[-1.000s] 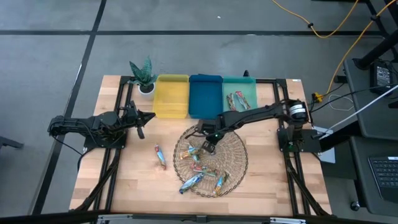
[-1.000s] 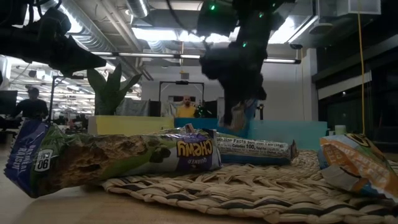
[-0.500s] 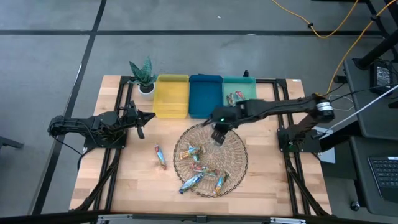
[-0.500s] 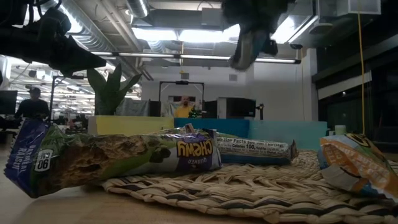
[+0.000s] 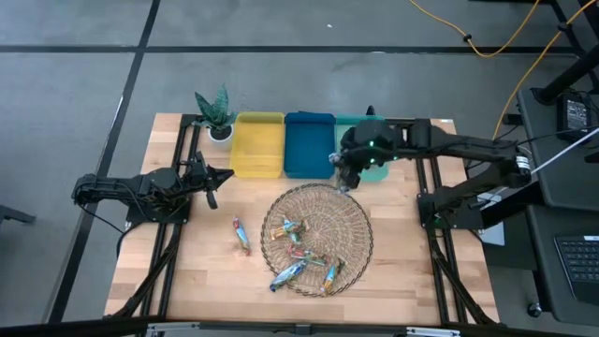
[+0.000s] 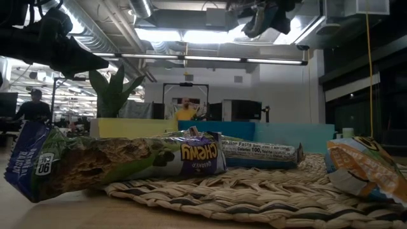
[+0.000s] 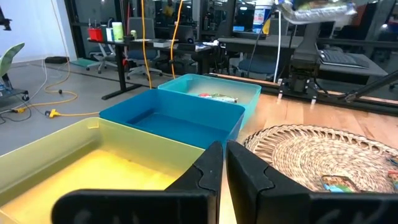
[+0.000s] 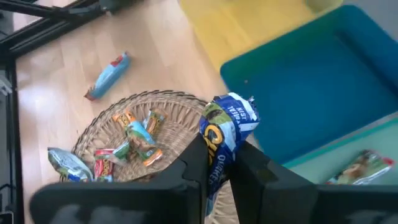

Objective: Pick and place Granola Bars by type
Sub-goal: Put the blue granola bar into the blue bin

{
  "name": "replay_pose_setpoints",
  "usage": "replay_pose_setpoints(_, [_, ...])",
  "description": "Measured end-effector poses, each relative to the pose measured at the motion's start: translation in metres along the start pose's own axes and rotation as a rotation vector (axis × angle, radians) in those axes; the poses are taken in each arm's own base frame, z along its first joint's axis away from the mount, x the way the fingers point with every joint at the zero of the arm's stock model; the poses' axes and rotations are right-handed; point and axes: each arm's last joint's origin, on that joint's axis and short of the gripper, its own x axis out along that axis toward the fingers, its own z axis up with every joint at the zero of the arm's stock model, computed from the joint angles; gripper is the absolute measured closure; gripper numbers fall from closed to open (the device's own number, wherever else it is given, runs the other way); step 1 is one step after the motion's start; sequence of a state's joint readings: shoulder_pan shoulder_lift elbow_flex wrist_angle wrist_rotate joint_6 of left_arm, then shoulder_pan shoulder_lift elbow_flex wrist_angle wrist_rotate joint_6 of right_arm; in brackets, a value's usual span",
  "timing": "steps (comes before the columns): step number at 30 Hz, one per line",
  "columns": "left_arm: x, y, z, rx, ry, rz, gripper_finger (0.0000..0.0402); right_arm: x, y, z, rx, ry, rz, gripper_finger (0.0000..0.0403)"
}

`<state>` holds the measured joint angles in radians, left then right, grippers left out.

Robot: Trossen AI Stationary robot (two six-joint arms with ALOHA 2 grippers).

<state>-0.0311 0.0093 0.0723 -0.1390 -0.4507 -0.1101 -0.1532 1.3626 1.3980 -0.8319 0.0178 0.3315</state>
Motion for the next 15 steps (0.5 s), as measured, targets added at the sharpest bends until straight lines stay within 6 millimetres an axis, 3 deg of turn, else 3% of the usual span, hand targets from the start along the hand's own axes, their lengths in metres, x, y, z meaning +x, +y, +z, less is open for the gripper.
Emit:
replay_pose_setpoints(11, [0.0,0.0,0.0,0.0,0.0,0.0,0.0386,-0.042,-0.043,0.043,-0.074,-0.161,-0.068,0.0348])
replay_pose_setpoints(15, [0.0,0.0,0.0,0.0,0.0,0.0,0.0386,-0.044,-0.062,0.056,-0.086,-0.174,-0.063,0.0348])
